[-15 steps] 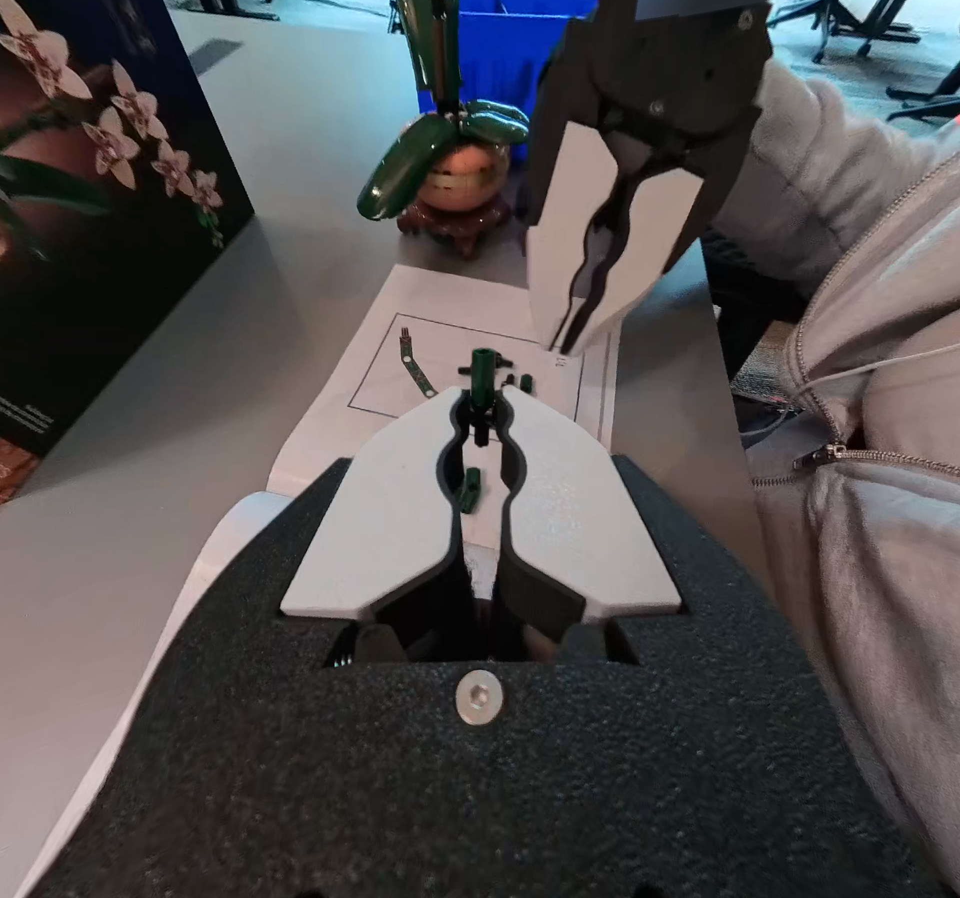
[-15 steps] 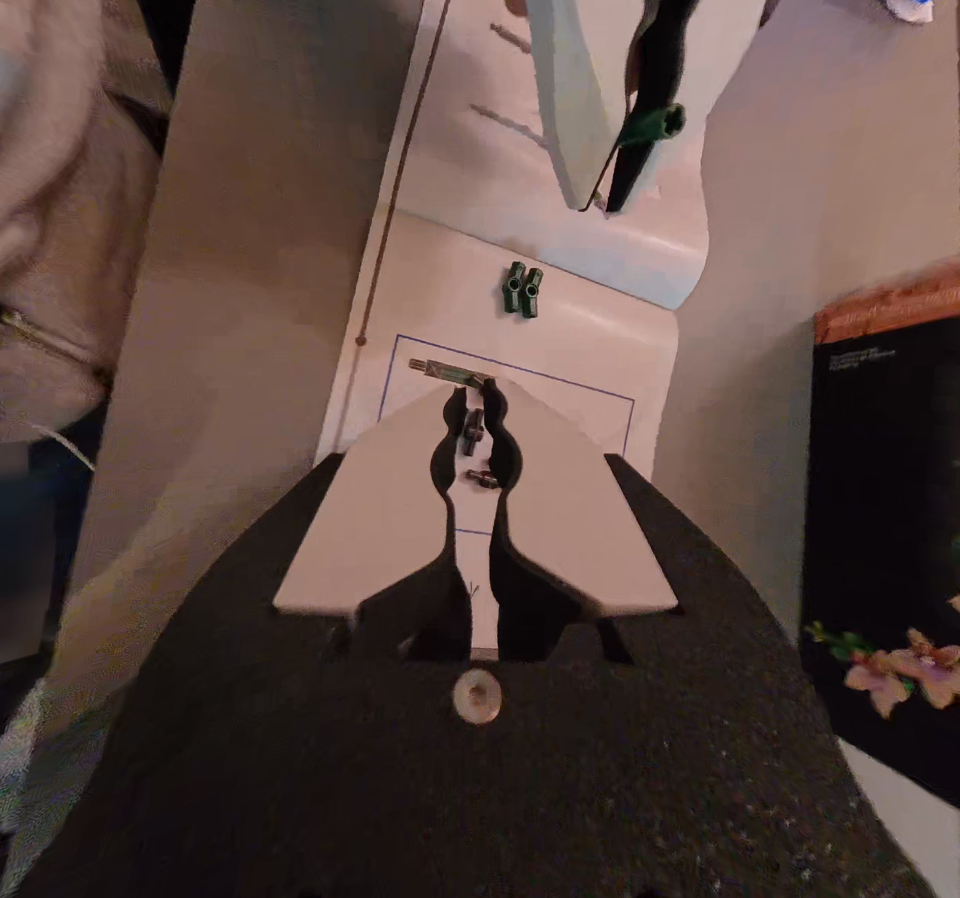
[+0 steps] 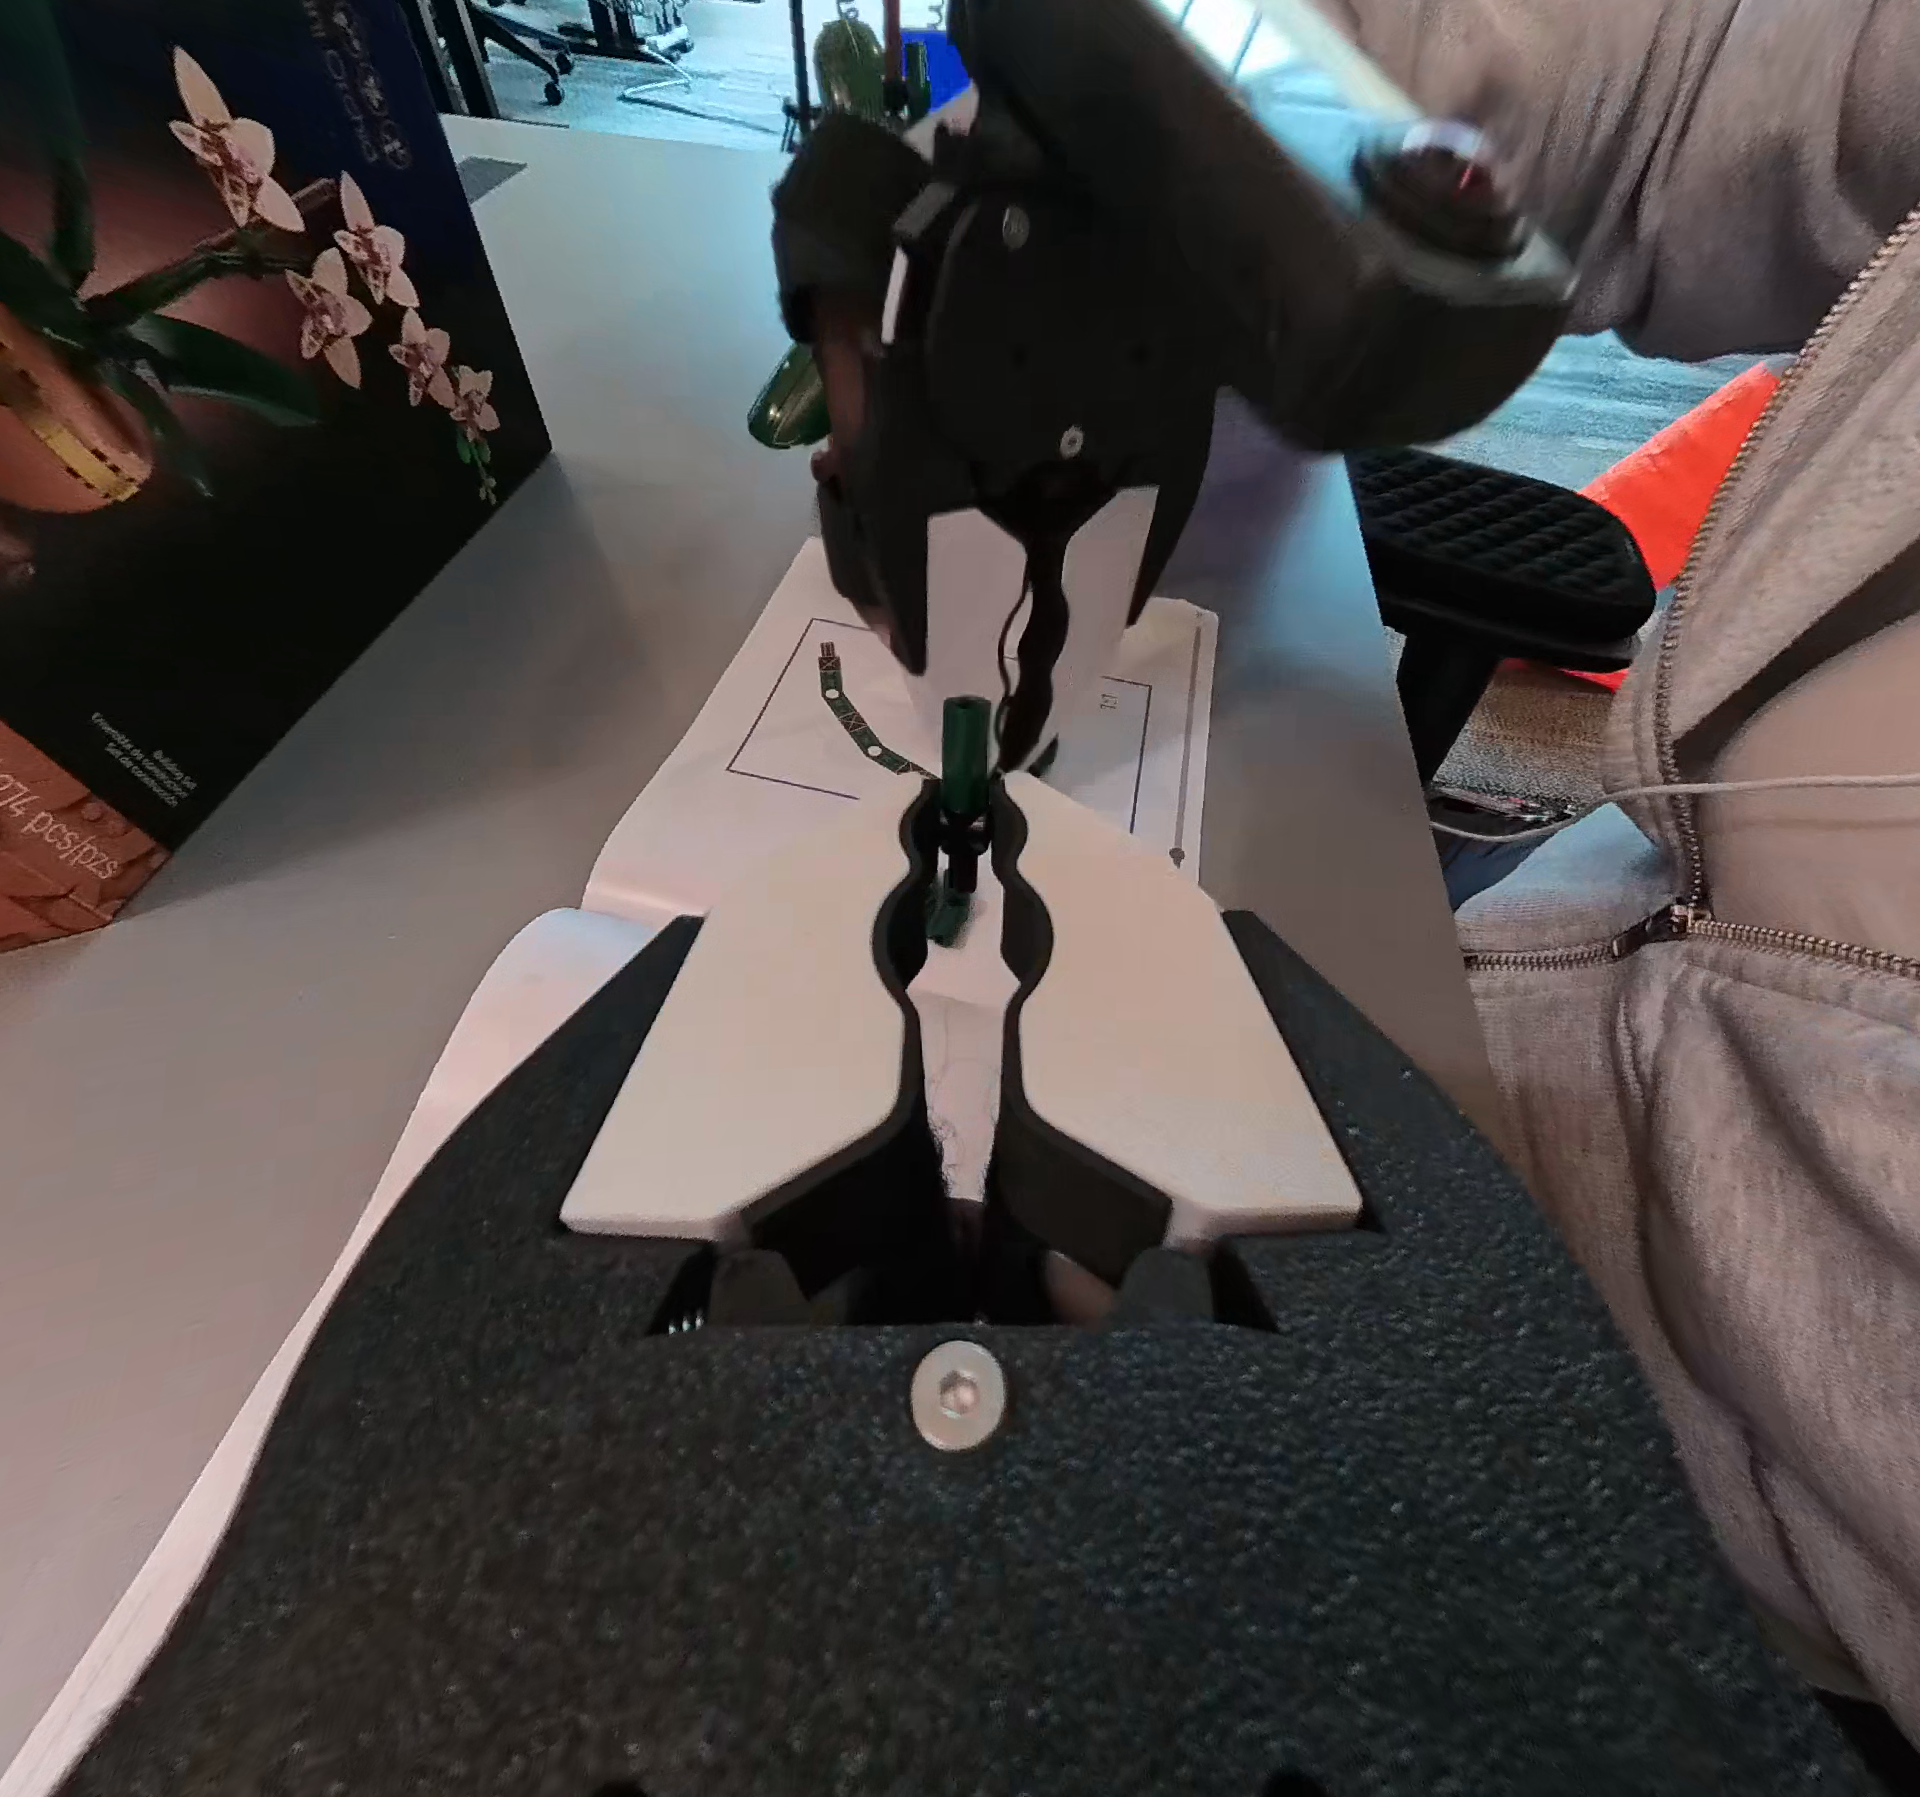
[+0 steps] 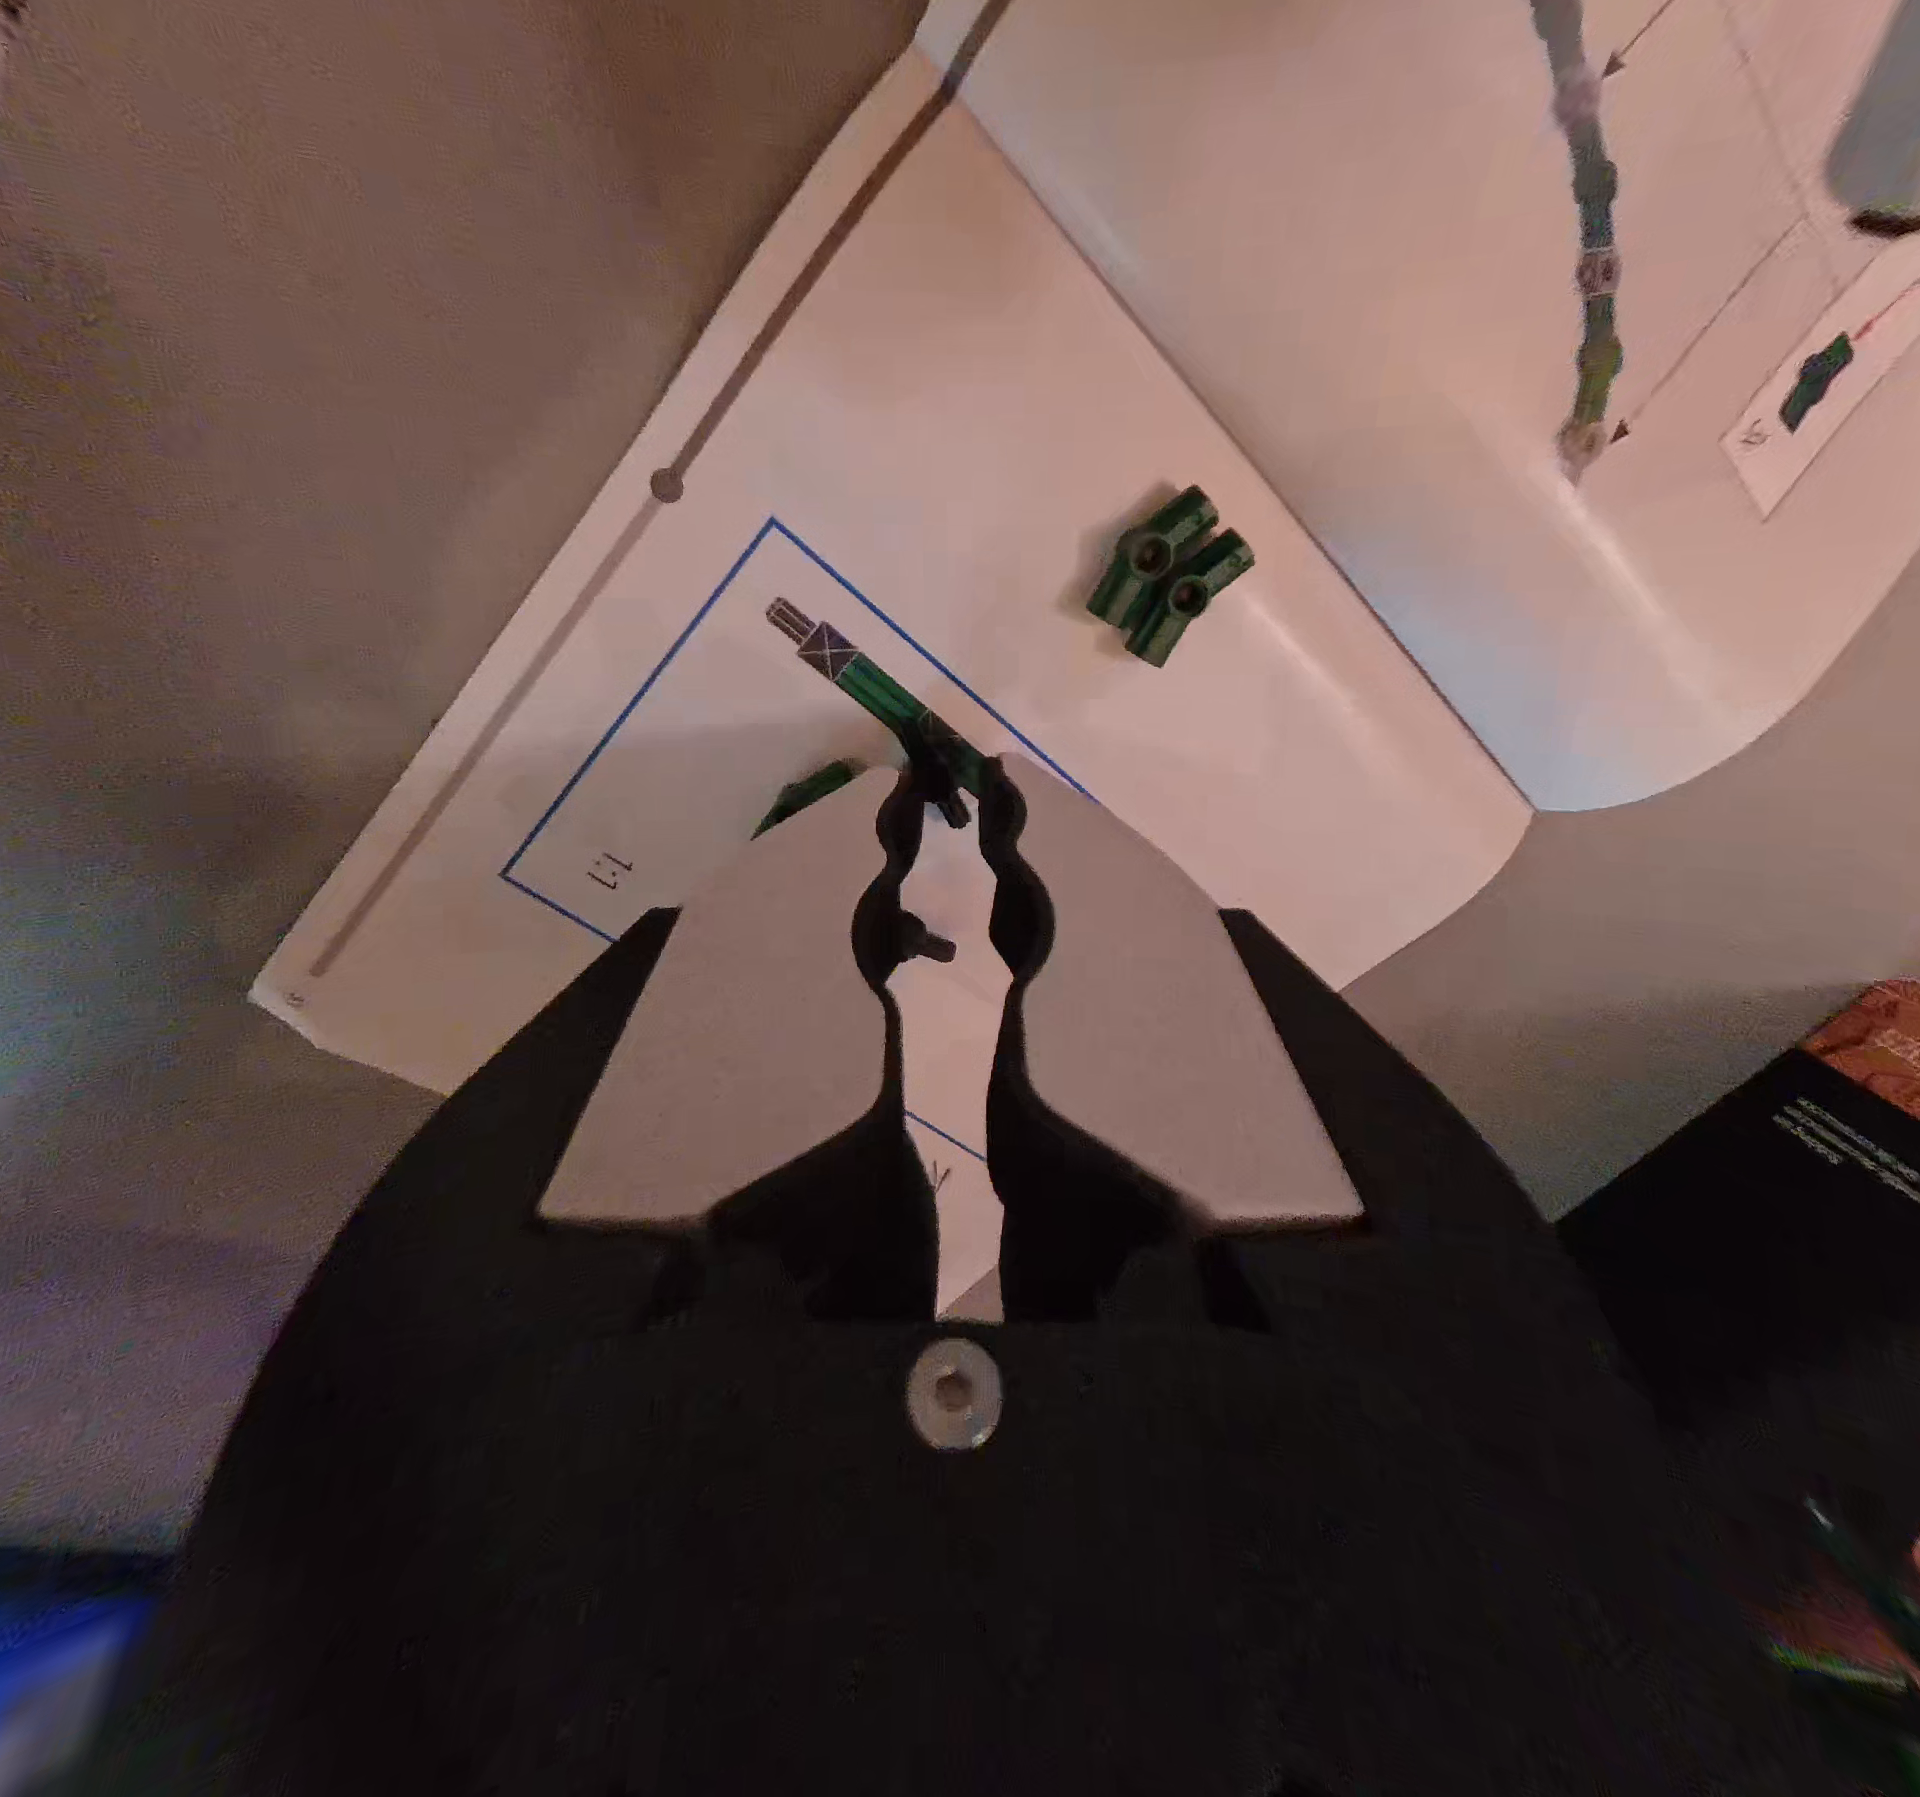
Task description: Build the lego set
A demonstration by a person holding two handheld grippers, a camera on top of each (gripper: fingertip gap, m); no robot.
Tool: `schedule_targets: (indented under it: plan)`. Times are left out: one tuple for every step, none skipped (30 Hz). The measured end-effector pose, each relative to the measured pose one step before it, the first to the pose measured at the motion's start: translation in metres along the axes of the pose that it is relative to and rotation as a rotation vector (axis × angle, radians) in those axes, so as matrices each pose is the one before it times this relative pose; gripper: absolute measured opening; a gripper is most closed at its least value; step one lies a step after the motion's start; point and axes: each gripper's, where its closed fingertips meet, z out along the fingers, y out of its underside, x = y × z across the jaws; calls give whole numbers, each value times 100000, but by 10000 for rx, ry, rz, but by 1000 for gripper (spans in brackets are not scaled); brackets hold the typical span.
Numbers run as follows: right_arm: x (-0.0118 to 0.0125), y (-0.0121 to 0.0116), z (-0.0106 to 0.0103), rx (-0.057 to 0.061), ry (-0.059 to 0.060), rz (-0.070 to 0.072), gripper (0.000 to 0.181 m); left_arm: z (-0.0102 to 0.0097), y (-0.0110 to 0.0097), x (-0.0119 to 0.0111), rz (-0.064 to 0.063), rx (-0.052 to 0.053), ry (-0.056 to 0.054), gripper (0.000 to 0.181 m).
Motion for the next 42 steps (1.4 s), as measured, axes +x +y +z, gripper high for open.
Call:
schedule_targets:
  plan:
    - [-188, -11, 276, 23, -211, -15, 9, -87, -69, -10, 8, 56, 7, 8]
    - [-344, -232, 245, 130, -290, 34, 7, -23, -77, 23, -3, 61, 24, 8]
    - [-6, -98, 198, 82, -54, 77, 6, 21, -58, 59, -10, 48, 41, 8]
    - [15, 6, -5, 185, 54, 140, 6, 64, -1, 35, -2, 10, 31, 8]
    - [111, 219, -47, 145, 167, 297, 6, 77, 63, -31, 9, -37, -15, 8]
    - [236, 254, -101, 243, 277, 397, 6, 96, 123, -95, 11, -71, -59, 8]
    - [5, -130, -223, 580, 174, 377, 6, 100, 135, -107, 7, -85, -61, 8]
    - [73, -642, -377, 904, 231, 428, 6, 112, 98, -39, 1, -64, -23, 8]
    - [49, -771, -382, 855, 187, 478, 6, 115, -6, 28, -5, -17, 24, 8]
    - [64, -379, -268, 422, 172, 332, 6, 118, -38, 94, -3, 4, 60, 8]
    - [184, 35, -125, 14, 235, 91, 11, 132, -35, 116, 9, -3, 55, 8]
    - [244, 309, -52, -246, 284, -65, 18, 125, -5, 73, 17, -18, 28, 8]
    - [70, 166, -46, -207, 127, -132, 20, 118, 39, 50, 20, -38, 13, 8]
    - [-14, -7, -62, -103, 42, -120, 21, 85, 53, 32, 21, -51, 5, 8]
    - [-80, -36, -97, -80, -18, -71, 22, 33, 56, 22, 24, -44, -10, 8]
    - [-90, -97, -111, -46, -75, -3, 23, -15, 28, -28, 23, -20, -31, 8]
    - [-9, -206, -137, 23, -38, 78, 24, -76, -13, -75, 9, 10, -46, 8]
    - [-94, -255, -139, 46, -95, 57, 24, -100, -50, -77, -12, 45, -40, 8]
    - [-321, -246, -129, 49, -199, -58, 24, -139, -70, -58, -21, 68, -17, 8]
    - [-347, -108, -33, -58, -223, -184, 21, -144, -62, -31, -12, 62, -1, 8]
    - [-386, 45, 88, -218, -273, -283, 20, -148, -37, -20, 8, 39, -5, 8]
    - [-420, 166, 134, -355, -326, -370, 18, -147, -46, -24, 21, 38, -17, 8]
    - [-252, 73, 197, -362, -258, -413, 18, -121, -75, -9, 14, 56, -10, 8]
    - [-18, 73, 165, -389, -148, -441, 17, -84, -96, 29, 0, 61, 15, 8]
    - [-48, 91, 129, -364, -221, -422, 18, -73, -83, 44, 0, 54, 27, 8]
    - [-76, 93, 124, -370, -288, -367, 19, -34, -63, 32, 5, 42, 19, 8]
    - [-38, 50, 109, -301, -301, -308, 21, -25, -35, 16, 2, 21, 9, 8]
    - [-47, 15, 126, -248, -316, -276, 21, -18, 3, -5, -2, 3, 1, 8]
    - [99, 58, 126, -229, -193, -251, 21, 6, 0, -7, -1, -2, -1, 8]
    - [167, 69, 85, -190, -100, -239, 21, 4, 2, -4, -1, -4, 2, 8]
    - [129, -62, 88, -80, -101, -237, 21, 1, 8, 13, 1, -8, 5, 8]
    - [136, -174, 59, 28, -29, -193, 21, -6, 11, 20, 12, -8, 11, 8]
    - [67, -176, 80, 47, -34, -157, 21, -11, -6, 22, 17, 0, 10, 8]
    - [12, -42, 118, -37, -75, -108, 23, -18, -13, 24, 7, 9, 6, 8]
    - [179, 73, 129, -96, 21, -95, 23, -15, -18, 18, -9, 12, 15, 8]
    - [104, -35, 128, -14, 41, -123, 23, 0, -10, 29, -9, 9, 23, 8]
    - [161, -96, 120, 50, 80, -104, 23, 10, -9, 31, 1, 5, 19, 8]
    - [86, -165, 137, 102, 28, -81, 23, 22, -17, 46, 12, 0, 18, 8]
    - [-25, -120, 146, 72, -47, -64, 21, 28, -2, 55, 18, -6, 24, 8]
    - [7, 70, 208, -27, -17, -42, 20, 26, 18, 44, 13, -14, 24, 8]
    - [48, 58, 84, 24, 26, -55, 18, 24, 36, 23, 3, -22, 14, 8]
    - [134, -34, -28, 94, 74, -20, 16, 17, 24, 3, -1, -18, 1, 8]
